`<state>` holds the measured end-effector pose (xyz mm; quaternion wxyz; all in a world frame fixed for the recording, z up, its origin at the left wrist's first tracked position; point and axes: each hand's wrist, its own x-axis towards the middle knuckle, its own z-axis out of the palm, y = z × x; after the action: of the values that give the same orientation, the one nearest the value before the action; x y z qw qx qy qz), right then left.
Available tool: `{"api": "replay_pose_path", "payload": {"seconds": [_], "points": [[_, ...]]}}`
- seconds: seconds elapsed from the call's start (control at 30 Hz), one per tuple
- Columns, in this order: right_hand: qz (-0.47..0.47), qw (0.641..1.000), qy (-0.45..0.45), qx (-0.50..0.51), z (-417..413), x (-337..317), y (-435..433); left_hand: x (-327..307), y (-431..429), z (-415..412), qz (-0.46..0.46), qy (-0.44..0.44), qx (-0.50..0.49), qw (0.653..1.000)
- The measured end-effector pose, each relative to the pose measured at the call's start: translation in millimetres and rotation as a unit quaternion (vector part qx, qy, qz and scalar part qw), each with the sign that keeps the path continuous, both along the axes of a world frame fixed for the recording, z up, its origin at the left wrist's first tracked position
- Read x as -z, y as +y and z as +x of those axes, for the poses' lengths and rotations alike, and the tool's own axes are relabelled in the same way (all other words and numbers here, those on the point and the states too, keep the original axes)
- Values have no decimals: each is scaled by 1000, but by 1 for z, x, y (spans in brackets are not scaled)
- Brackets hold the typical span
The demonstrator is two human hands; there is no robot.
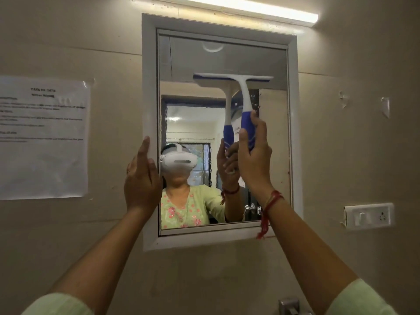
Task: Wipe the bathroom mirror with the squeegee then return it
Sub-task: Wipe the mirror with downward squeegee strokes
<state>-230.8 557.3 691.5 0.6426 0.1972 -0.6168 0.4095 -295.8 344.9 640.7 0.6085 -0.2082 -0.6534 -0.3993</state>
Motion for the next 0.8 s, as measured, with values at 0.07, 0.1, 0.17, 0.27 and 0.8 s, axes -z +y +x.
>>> {"api": "replay_pose_path", "payload": {"seconds": [0.07,0.1,0.17,0.27,0.8], "points": [[-10,1000,2,-9,-2,-7,-2,0,0,-1,0,1,-1,1000],[-17,1000,7,-7,-3,-16,-4,0,1,-1,1,0,0,1000],[-24,1000,19,-1,-3,-34,-7,0,0,0,2,-1,-1,1000],[-27,999,17,1,-8,-36,-9,1,0,0,-1,0,-1,1000],[-11,1000,-20,2,-7,22,1,0,-1,1,-4,12,-4,1000]]}}
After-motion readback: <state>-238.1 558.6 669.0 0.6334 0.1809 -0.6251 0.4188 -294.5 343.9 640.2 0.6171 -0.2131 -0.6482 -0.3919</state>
